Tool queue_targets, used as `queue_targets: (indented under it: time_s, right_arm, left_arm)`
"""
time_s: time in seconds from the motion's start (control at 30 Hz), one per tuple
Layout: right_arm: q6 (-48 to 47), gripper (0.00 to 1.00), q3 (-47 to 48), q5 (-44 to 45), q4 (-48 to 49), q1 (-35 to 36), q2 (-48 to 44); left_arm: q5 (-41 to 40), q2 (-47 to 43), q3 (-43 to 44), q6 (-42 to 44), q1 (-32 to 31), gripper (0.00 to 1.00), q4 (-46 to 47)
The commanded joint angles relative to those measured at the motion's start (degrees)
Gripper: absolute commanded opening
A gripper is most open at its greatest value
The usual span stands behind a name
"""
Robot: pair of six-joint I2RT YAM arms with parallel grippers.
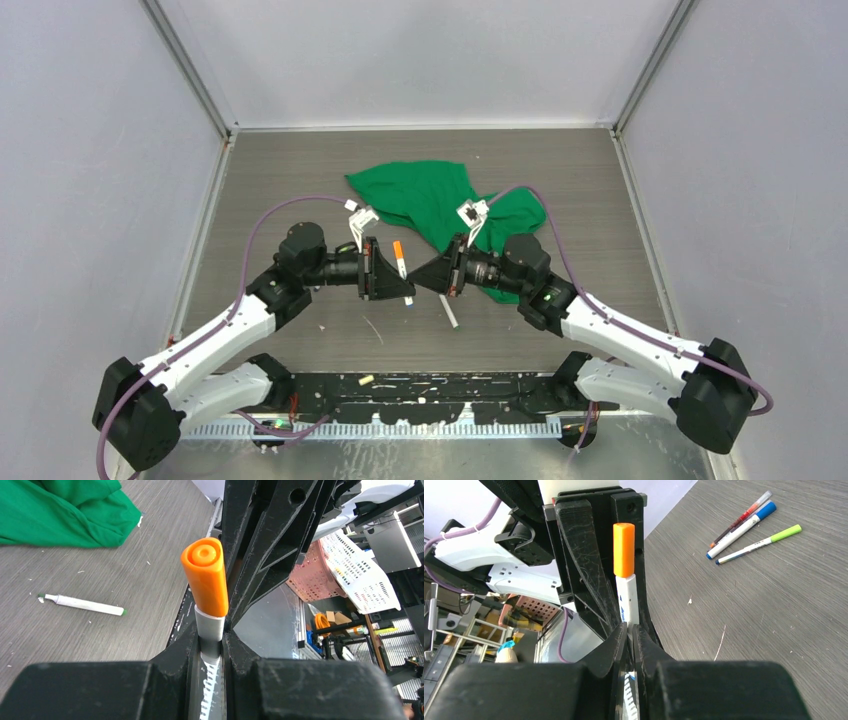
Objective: Insert the pens into the pen caps
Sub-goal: Insert the pen cap onto the pen, then press the pen cap onto the pen.
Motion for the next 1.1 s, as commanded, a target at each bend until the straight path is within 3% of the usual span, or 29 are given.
queue_targets:
  time_s: [0.0, 0.1, 0.2, 0.3, 0.47, 0.63, 0.77, 0.93, 1.07]
  right_arm:
    - [-1.08, 0.01, -1.59, -9.45, -15.5, 4.78, -0.73]
    - [-3.58, 0.05, 2.09, -3.47, -19.36, 3.6, -2.21]
    - [-4.49, 0.4, 4.39, -2.1, -19.68, 0.43, -3.63]
    - [-4.92, 0.61, 7.22, -7.12, -19.28, -5.66, -3.17]
    - [-5.18, 0.76, 11.6, -17.86, -17.19, -12.36, -3.27]
    - [-4.67, 0.8, 15.4, -25.17, -14.87, -13.45, -2.57]
    - [-6.68, 0.84, 18.03, -24.62, -15.31, -13.39, -1.43]
    - [-9.0, 0.83, 19.36, -24.13, -14.56, -13.21, 2.23]
    - [-11.29, 0.77, 21.72, -24.46, -15.36, -10.4, 4.93]
  left_arm:
    - [-6.48, -1.32, 5.37, -0.35, 1.32, 0.0, 16.81]
    - [-3.71, -0.91, 4.4, 1.33, 1.27, 0.0, 15.36]
    - [-2.17, -1.54, 3.35, 4.82, 1.32, 0.0, 11.06]
    - [0.12, -1.88, 4.71, 10.18, 0.79, 0.0, 3.32]
    - [2.04, -2.4, 8.27, 17.43, -0.18, 0.0, -7.23]
    - [4.71, -1.56, 9.48, 19.03, -0.18, 0.0, -9.77]
    - [6.6, -1.13, 10.08, 19.77, -1.8, 0.0, -10.25]
    - [7.81, 0.17, 11.25, 20.82, -5.47, 0.0, -12.02]
    - [9.06, 1.76, 12.45, 22.15, -7.07, 0.0, -14.51]
